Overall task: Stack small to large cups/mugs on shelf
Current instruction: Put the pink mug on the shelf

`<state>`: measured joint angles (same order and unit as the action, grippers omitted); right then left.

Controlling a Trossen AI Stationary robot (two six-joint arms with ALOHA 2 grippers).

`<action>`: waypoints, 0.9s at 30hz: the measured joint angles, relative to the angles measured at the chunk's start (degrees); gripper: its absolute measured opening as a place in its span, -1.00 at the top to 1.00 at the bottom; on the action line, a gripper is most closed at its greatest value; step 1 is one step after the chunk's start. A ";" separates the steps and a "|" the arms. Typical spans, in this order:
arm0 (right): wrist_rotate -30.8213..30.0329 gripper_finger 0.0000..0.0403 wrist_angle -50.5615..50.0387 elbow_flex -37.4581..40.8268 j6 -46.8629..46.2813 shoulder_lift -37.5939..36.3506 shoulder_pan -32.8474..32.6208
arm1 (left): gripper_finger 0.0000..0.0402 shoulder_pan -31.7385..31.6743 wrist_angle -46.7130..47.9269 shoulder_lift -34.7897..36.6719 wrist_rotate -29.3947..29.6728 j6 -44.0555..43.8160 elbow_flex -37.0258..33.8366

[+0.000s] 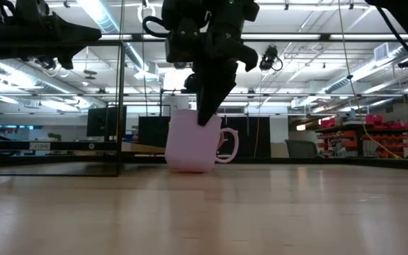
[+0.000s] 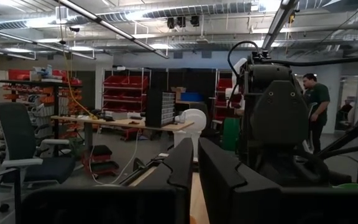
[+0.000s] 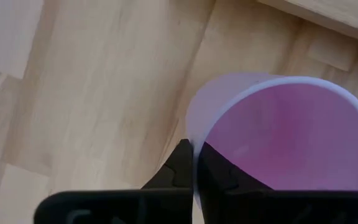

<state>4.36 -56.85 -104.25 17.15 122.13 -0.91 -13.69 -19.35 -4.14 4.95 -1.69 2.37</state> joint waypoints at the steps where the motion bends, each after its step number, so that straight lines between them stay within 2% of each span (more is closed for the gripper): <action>1: 0.05 0.95 0.06 0.00 0.00 0.00 0.00 | 0.82 0.00 0.00 0.01 0.00 0.00 0.00; 12: 0.37 0.83 1.96 0.11 0.00 0.07 0.00 | 0.85 0.00 0.02 0.01 -0.01 -0.04 0.00; 27: 0.21 0.61 3.65 0.14 -0.21 -0.91 0.01 | 0.78 0.00 0.04 0.00 0.00 -0.68 0.00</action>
<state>4.58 -53.20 -104.10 16.94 121.21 -0.89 -13.69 -19.31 -4.14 4.95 -2.37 2.37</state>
